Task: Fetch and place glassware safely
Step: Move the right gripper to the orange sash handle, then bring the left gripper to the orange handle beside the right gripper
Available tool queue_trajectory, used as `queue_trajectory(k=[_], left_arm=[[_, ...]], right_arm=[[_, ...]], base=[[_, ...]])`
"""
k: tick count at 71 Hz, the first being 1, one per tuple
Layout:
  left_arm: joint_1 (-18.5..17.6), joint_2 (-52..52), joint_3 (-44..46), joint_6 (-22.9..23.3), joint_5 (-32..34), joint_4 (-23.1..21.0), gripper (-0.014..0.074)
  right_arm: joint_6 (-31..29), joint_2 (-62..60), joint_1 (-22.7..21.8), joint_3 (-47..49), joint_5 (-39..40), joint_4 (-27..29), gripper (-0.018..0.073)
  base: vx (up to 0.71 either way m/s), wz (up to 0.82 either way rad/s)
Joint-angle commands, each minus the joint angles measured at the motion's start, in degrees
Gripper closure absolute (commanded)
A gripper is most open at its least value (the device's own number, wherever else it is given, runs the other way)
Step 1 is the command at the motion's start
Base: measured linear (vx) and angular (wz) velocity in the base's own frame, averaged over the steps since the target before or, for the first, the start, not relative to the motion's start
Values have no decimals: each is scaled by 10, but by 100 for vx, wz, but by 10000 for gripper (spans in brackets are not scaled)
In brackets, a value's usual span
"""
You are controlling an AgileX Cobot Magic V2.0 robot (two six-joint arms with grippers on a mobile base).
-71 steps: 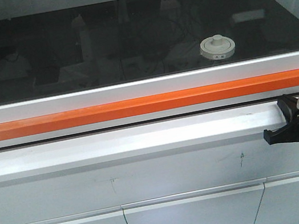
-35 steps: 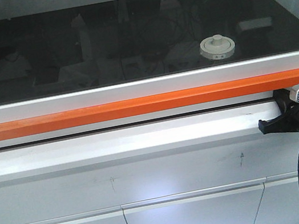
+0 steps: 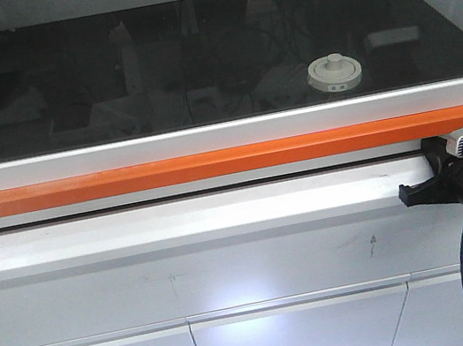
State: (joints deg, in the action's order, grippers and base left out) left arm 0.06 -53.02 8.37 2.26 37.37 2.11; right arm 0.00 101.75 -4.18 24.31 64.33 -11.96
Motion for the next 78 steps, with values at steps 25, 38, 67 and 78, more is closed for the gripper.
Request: queue_trajectory(k=[25,38,67,78], left_arm=[[-3,-198,32,3,209,40,603],[-3,-259,72,3,211,43,603],[-3,-350,124,2,220,42,603],[-3,-372,162,2,217,38,603]], right_arm=[[0,-21,-1,26,88,11,560],[4,-21,-1,26,88,11,560],[7,-21,-1,26,88,9,560],[7,-21,-1,26,88,9,560]], base=[[0,0],[0,0],[0,0],[0,0]])
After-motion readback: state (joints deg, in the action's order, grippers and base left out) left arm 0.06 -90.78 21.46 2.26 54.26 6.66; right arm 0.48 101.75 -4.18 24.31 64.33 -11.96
